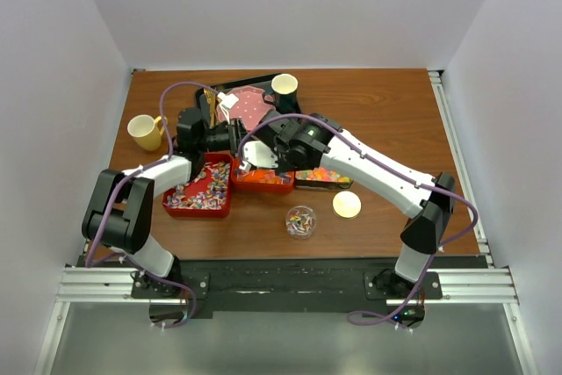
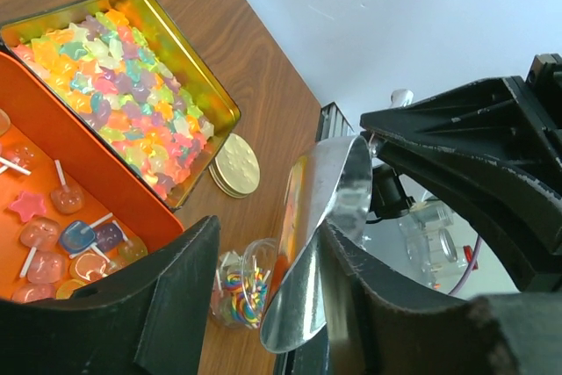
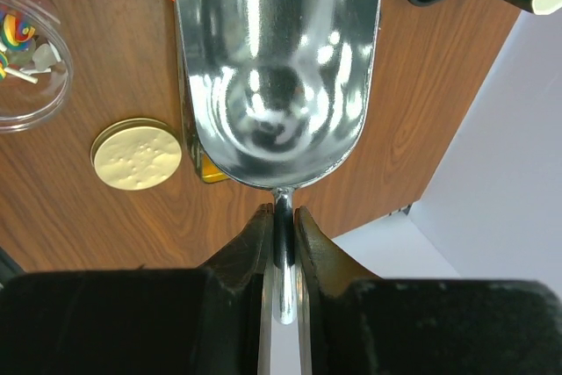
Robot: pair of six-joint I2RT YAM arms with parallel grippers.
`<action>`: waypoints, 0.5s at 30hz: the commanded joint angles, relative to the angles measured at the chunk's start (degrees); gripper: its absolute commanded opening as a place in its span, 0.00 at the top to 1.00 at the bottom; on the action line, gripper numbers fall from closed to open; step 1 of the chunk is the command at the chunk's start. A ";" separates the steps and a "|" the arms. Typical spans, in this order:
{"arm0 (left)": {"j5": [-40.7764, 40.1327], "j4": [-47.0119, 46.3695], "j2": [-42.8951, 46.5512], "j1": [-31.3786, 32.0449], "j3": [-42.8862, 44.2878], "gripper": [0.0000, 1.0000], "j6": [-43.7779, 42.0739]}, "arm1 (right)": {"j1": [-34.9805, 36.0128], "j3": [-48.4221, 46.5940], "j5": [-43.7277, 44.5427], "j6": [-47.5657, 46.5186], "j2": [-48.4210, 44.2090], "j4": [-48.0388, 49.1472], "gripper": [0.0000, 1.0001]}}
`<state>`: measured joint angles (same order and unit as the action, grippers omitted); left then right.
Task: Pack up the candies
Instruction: Adjust the spatula.
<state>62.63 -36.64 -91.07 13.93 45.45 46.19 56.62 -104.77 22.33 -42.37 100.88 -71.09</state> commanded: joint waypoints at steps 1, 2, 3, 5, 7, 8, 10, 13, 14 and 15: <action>2.93 -5.01 -1.21 0.30 2.36 0.49 2.14 | -0.37 -2.10 0.26 1.50 0.02 1.83 1.00; 3.54 -5.80 -1.22 0.39 2.19 0.51 3.02 | -0.63 -2.10 0.26 1.59 0.10 2.35 1.00; 3.72 -6.07 -1.31 0.31 2.19 0.53 3.20 | -0.81 -2.36 0.61 2.02 0.02 2.71 1.00; 3.90 -6.07 -0.96 0.30 1.75 0.57 3.20 | -1.25 -2.89 0.18 2.20 0.28 2.97 1.00; 4.60 -6.34 -0.69 0.31 1.48 0.59 3.38 | -1.51 -3.51 0.26 2.38 0.54 3.15 1.00; 4.87 -6.34 -0.60 0.30 1.40 0.60 3.38 | -1.51 -3.60 0.26 2.29 0.63 3.06 1.00; 5.74 -6.33 -0.52 0.30 1.22 0.63 3.73 | -1.69 -3.69 -0.09 2.38 0.55 3.32 1.00; 6.19 -6.51 -0.60 0.30 0.95 0.78 3.82 | -1.69 -3.77 -0.35 2.91 0.46 3.50 1.00; 6.45 -6.77 -0.52 0.30 0.87 0.90 3.90 | -1.69 -3.86 -0.79 3.08 0.46 3.41 1.00; 6.36 -6.86 -0.43 0.30 0.95 0.96 3.99 | -1.78 -3.69 -1.05 3.52 0.37 3.33 1.00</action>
<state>66.41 -39.88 -92.05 13.93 45.60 49.28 55.07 -106.08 22.33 -41.01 101.71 -69.60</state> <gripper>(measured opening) 0.150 0.127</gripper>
